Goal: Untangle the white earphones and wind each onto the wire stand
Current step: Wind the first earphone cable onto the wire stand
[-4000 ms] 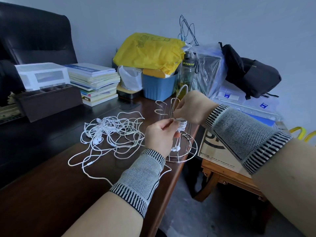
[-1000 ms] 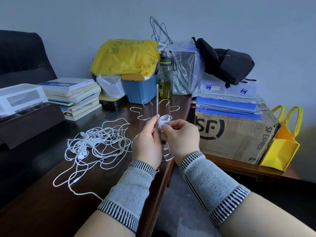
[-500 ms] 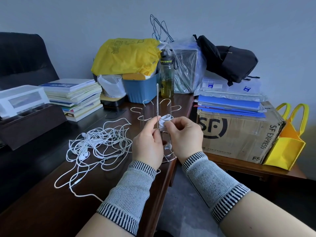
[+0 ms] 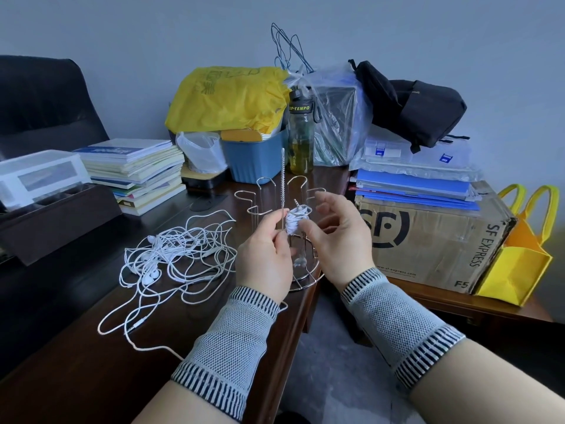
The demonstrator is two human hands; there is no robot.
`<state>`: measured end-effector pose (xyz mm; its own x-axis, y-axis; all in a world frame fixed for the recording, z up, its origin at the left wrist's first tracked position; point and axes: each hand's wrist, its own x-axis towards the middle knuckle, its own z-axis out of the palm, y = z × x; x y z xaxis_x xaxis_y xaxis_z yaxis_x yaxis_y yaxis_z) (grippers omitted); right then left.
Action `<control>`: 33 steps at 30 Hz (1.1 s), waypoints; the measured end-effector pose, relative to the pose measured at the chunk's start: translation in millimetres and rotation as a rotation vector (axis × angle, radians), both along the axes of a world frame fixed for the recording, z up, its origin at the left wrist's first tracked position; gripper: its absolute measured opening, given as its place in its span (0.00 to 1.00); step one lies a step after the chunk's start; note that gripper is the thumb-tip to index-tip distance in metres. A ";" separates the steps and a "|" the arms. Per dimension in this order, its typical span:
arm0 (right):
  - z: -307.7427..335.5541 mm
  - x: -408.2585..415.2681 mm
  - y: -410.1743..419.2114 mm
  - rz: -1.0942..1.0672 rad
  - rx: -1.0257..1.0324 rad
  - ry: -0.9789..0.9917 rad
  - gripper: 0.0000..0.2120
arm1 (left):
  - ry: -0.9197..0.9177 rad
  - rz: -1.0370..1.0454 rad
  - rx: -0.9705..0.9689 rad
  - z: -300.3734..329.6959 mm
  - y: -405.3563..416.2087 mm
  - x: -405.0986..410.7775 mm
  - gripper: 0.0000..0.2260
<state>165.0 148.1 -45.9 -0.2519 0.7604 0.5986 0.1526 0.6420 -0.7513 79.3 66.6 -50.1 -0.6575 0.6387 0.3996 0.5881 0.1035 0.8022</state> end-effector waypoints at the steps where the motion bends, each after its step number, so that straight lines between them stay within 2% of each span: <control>1: 2.0 1.2 3.1 0.008 0.054 -0.032 0.15 | -0.005 -0.005 -0.004 0.3 -0.8 0.5 0.16; 6: 8.0 4.6 8.5 0.016 0.176 -0.121 0.08 | -0.005 -0.018 -0.007 2.7 -2.7 1.6 0.16; 10: 10.6 4.8 9.6 0.053 0.155 -0.142 0.08 | -0.010 -0.008 0.002 3.5 -2.8 1.4 0.15; 13: 10.7 9.3 8.7 0.131 0.002 -0.149 0.10 | -0.042 -0.006 -0.006 2.7 -1.8 1.8 0.15; 18: 15.8 12.5 14.6 0.189 -0.524 0.083 0.09 | -0.110 0.016 -0.050 15.0 -2.9 2.7 0.14; 20: 20.0 9.8 16.2 0.226 -0.649 0.069 0.13 | -0.123 0.023 -0.061 22.2 -4.6 2.4 0.14; 23: 28.3 5.9 16.4 0.256 -0.711 -0.026 0.19 | -0.166 0.029 -0.082 30.8 -5.6 -0.8 0.23; 25: 34.3 4.3 15.0 0.261 -0.719 -0.095 0.20 | -0.224 0.023 -0.079 34.6 -5.7 -4.0 0.25; 29: 36.8 -2.9 9.7 0.257 -0.720 -0.160 0.21 | -0.372 0.011 -0.052 39.0 -8.0 -5.2 0.20; 33: 41.0 -5.5 5.6 0.293 -0.840 -0.150 0.22 | -0.466 0.016 -0.001 41.5 -8.8 -5.6 0.14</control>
<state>159.5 153.7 -4.9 -0.5355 0.8252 -0.1797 0.2035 -0.0805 -0.9758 73.6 57.7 -8.6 -0.7767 0.6272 0.0586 0.1637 0.1111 0.9802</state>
